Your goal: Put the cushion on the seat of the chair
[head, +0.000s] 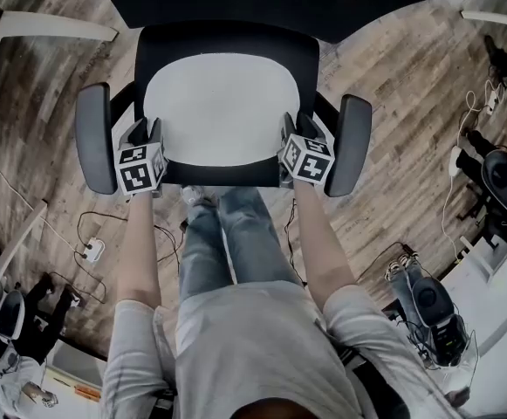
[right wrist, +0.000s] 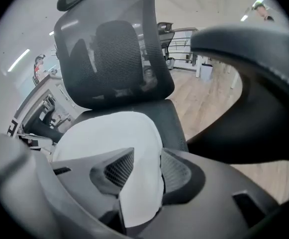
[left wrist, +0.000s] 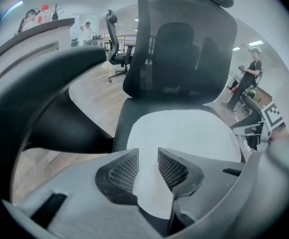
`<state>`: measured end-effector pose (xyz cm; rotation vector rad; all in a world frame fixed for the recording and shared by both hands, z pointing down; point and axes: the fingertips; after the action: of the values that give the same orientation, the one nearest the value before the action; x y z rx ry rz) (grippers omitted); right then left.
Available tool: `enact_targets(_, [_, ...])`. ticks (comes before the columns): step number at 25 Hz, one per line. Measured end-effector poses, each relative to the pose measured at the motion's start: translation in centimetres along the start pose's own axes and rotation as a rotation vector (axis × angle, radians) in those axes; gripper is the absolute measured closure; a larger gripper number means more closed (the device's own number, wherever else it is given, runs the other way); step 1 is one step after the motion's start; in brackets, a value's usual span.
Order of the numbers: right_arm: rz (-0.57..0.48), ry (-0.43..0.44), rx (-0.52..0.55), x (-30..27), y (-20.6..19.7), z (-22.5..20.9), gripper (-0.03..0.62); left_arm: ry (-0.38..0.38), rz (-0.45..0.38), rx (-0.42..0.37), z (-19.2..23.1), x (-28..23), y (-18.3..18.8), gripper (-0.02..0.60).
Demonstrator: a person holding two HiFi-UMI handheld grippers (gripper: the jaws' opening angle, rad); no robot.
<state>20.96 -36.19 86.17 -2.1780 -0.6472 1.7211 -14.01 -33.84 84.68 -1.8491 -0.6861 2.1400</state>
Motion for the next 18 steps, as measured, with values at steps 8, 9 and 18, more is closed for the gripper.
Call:
enact_targets(8, [-0.093, 0.074, 0.014, 3.8, 2.0, 3.3, 0.568, -0.026, -0.136, -0.012, -1.6, 3.7, 2.9, 0.565])
enact_targets(9, [-0.100, 0.082, 0.018, 4.2, 2.1, 3.8, 0.571, -0.035, -0.150, -0.015, -1.9, 4.3, 3.1, 0.569])
enact_targets(18, [-0.177, 0.125, 0.078, 10.1, 2.8, 7.2, 0.571, -0.091, -0.248, -0.021, -3.6, 10.5, 4.3, 0.571])
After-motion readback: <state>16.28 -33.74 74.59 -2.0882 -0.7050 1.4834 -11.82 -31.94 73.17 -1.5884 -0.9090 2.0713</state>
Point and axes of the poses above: the fingertips, and each gripper's own axes: x backward along the fingers, z to its left, y out of its top, and after that the axes turned 6 degrees about -x, right-handed
